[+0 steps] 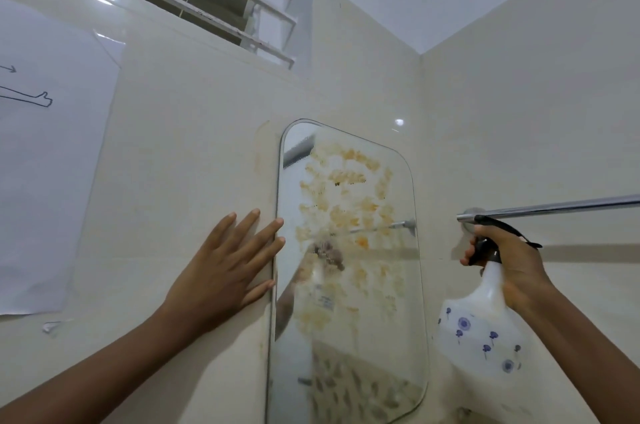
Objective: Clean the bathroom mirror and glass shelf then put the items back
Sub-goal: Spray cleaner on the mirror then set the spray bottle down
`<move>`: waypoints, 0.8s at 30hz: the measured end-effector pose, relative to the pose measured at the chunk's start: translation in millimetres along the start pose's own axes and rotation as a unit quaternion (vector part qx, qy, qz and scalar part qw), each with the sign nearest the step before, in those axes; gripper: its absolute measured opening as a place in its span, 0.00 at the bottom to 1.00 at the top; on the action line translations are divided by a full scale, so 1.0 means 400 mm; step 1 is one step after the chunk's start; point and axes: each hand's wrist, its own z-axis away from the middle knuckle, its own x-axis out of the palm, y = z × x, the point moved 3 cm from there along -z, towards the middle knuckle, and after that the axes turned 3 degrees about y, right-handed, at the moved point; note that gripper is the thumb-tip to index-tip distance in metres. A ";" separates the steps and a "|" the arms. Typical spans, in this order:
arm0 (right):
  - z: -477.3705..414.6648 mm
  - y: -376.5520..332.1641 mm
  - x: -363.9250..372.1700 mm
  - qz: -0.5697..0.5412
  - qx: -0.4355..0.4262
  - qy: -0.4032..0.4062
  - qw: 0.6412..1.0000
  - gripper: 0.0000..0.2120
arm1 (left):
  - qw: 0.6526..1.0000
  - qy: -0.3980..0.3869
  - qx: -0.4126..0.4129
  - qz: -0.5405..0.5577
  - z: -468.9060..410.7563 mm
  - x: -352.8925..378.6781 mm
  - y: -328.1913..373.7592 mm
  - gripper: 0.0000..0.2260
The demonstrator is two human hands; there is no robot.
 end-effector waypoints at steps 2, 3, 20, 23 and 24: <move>-0.001 0.006 -0.014 0.038 0.017 -0.007 0.999 0.05 | 1.000 0.006 -0.001 -0.001 -0.001 -0.002 0.001 0.27; 0.002 0.009 -0.018 0.068 0.028 -0.019 0.997 0.05 | 1.000 0.009 0.000 -0.002 -0.001 -0.003 0.001 0.27; 0.114 0.013 -0.047 0.251 0.004 -0.168 0.953 0.07 | 1.000 0.009 0.006 -0.004 -0.001 -0.003 0.000 0.28; 0.090 0.020 -0.089 0.221 0.009 -0.079 0.972 0.07 | 1.000 0.008 0.006 -0.004 -0.001 -0.002 0.000 0.28; 0.083 0.024 -0.103 0.209 0.014 -0.054 0.976 0.08 | 1.000 0.009 0.006 -0.005 0.000 -0.002 0.000 0.28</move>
